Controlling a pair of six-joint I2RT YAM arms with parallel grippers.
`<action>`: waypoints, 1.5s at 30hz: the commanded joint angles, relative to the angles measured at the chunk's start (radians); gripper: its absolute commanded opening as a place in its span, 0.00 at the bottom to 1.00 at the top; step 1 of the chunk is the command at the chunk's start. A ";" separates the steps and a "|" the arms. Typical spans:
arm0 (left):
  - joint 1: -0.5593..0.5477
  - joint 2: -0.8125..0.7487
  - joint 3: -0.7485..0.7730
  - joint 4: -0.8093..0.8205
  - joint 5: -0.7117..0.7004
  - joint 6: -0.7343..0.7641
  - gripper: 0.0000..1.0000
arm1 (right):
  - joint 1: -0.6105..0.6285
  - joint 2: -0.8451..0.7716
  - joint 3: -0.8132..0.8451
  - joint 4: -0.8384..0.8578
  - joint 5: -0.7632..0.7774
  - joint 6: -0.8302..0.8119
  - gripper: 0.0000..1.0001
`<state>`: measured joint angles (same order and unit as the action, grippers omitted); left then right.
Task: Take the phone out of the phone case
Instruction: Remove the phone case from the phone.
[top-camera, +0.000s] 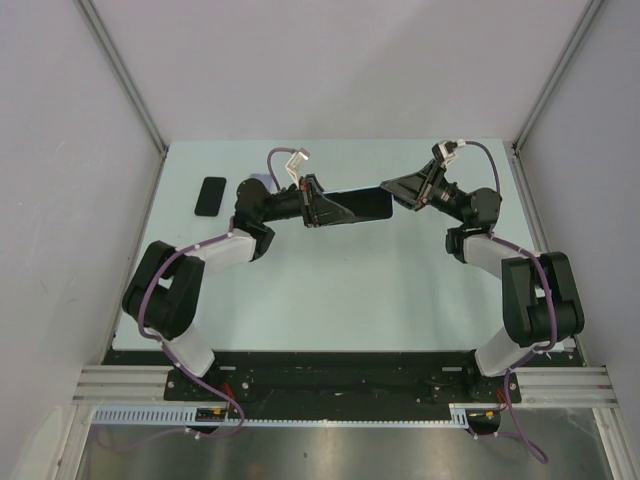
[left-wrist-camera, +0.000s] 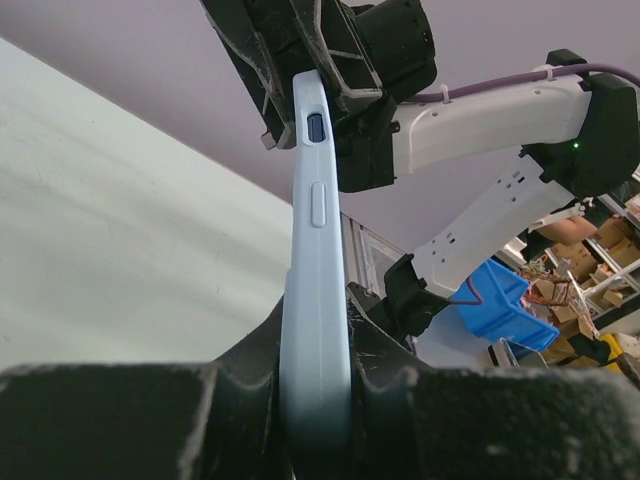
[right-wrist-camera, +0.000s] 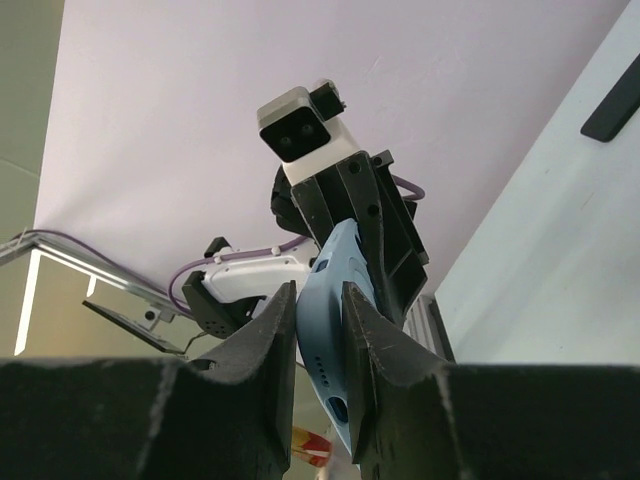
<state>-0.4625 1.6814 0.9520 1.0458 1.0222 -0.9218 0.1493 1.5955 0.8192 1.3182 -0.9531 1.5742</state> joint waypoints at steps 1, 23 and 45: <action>-0.031 -0.066 0.047 0.095 0.124 0.086 0.00 | 0.015 0.017 0.005 0.024 0.086 0.105 0.19; -0.071 -0.115 0.042 0.102 0.277 0.192 0.00 | 0.027 0.024 0.005 -0.045 0.117 0.213 0.11; -0.120 -0.149 0.018 0.166 0.386 0.204 0.00 | 0.012 0.064 -0.006 -0.066 0.139 0.239 0.03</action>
<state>-0.4648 1.6360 0.9573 1.0252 1.0855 -0.7933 0.1635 1.6123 0.8154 1.3792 -0.9478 1.7821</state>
